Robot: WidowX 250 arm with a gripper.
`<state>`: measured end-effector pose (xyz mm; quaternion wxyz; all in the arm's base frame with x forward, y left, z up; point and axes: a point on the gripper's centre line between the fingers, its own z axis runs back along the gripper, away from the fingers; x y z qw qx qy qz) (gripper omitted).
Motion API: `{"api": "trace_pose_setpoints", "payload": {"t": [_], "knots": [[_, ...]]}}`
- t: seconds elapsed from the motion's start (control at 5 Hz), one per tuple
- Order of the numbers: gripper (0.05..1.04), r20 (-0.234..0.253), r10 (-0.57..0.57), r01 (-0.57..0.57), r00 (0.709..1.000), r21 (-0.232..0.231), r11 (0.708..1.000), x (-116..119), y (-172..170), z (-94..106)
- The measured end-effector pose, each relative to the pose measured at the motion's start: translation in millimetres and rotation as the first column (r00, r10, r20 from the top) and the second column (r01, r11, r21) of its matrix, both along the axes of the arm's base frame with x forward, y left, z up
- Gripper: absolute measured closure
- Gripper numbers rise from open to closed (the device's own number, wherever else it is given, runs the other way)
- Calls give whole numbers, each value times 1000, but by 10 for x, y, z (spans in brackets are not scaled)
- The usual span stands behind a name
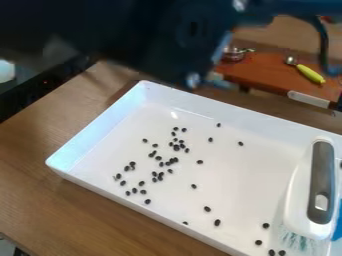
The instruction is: Sweep into pile
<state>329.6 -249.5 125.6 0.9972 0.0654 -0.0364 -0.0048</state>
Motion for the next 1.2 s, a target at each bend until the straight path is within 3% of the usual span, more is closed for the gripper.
{"api": "trace_pose_setpoints", "payload": {"t": [0.2,0.8,1.0,1.2], "knots": [[83,11,16,-16,1000,10,1000,22,126,-64],[83,-21,23,-23,1000,34,999,35,312,-296],[83,-4,31,-31,1000,6,1000,45,403,-197],[83,-20,44,-44,999,-16,999,41,509,-259]]}}
